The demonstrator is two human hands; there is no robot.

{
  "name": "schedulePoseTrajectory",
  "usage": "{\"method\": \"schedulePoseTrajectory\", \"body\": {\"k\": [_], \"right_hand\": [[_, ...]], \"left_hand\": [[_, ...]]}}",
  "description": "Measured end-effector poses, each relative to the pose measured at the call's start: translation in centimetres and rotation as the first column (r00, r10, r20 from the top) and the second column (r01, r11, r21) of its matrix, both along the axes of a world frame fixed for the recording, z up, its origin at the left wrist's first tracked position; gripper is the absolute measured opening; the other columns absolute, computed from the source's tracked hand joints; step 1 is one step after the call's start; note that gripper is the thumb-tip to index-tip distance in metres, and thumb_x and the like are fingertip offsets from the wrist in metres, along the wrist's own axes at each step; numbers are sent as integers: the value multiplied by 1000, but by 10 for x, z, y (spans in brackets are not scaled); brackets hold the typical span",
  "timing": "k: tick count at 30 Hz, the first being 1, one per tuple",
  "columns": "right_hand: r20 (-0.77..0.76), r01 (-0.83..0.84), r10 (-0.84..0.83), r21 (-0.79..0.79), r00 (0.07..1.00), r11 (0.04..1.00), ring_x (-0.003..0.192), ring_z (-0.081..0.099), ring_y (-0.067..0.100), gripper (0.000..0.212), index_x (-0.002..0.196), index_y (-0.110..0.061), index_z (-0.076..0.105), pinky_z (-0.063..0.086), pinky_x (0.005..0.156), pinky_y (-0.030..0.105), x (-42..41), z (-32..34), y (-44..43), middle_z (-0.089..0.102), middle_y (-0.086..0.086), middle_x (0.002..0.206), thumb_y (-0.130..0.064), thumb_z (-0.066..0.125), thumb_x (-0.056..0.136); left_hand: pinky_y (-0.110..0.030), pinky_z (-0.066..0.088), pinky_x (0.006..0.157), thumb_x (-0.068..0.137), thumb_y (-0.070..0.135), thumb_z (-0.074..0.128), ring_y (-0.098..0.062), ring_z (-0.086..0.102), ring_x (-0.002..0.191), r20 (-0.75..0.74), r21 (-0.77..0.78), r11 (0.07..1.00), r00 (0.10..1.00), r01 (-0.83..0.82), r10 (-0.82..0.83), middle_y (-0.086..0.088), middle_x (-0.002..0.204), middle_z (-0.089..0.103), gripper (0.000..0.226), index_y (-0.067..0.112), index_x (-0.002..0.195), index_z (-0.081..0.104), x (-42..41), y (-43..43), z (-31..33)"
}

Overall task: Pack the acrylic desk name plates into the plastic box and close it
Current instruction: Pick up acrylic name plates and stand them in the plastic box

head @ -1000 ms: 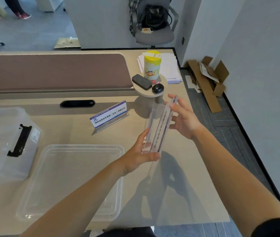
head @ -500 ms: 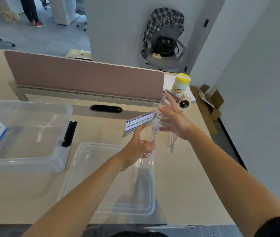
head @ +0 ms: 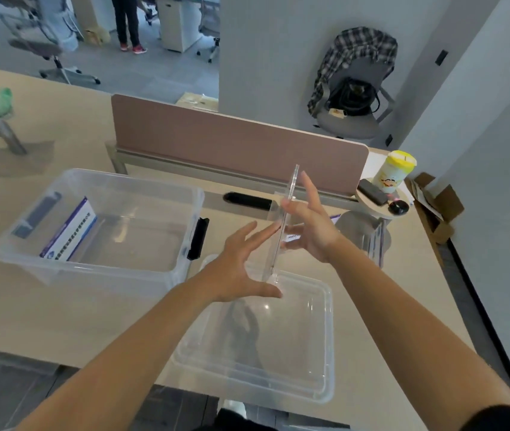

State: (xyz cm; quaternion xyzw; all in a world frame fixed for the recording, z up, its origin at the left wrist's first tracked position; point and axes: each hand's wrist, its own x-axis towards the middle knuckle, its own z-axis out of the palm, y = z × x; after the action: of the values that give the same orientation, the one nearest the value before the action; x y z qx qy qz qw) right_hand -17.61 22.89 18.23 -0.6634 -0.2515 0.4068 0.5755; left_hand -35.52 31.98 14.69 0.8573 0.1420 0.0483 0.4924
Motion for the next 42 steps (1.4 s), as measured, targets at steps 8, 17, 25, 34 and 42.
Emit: {"method": "schedulePoseTrajectory", "body": {"k": [8, 17, 25, 34, 42], "right_hand": [[-132, -148, 157, 72, 979, 986, 107, 59, 27, 81, 146, -62, 18, 57, 83, 55, 12, -13, 63, 49, -15, 122, -41, 69, 87], [-159, -313, 313, 31, 936, 949, 96, 62, 29, 91, 147, -63, 10, 60, 76, 55, -29, -4, 154, 11, -6, 166, -63, 66, 76], [-72, -193, 190, -51, 979, 980, 116, 43, 38, 85, 147, -51, 29, 55, 84, 50, -93, -3, 248, 32, -10, 142, -52, 75, 75], [-140, -119, 108, -78, 984, 990, 131, 38, 51, 80, 138, -59, 38, 46, 97, 66, -117, -11, 294, 20, -3, 157, -46, 83, 73], [-160, 4, -5, -7, 987, 1000, 122, 51, 41, 85, 145, -47, 35, 52, 87, 58, -105, -53, 331, 42, -4, 145, -36, 81, 75]], "left_hand": [[-41, 36, 113, 71, 38, 85, -4, 26, 140, -30, 167, 986, 999, 15, -10, 25, 152, 14, 96, 70, 135, 21, 7, 53, 16], [-31, 42, 108, 71, 35, 86, 4, 37, 128, 103, 116, 988, 990, -106, 94, 28, 135, 34, 88, 66, 131, 30, -43, 123, 2], [-36, 43, 107, 70, 34, 87, -5, 42, 128, 191, 40, 999, 981, -31, 23, 19, 140, 36, 86, 50, 138, 37, -108, 220, -15], [-37, 36, 111, 66, 36, 88, 5, 26, 133, 206, 114, 992, 976, 52, -74, 36, 146, 27, 96, 62, 136, 28, -136, 287, -30], [-31, 23, 111, 70, 45, 83, -4, 23, 133, -5, 206, 979, 1000, -13, 14, 29, 141, 29, 94, 70, 131, 15, -141, 341, -41]]}}
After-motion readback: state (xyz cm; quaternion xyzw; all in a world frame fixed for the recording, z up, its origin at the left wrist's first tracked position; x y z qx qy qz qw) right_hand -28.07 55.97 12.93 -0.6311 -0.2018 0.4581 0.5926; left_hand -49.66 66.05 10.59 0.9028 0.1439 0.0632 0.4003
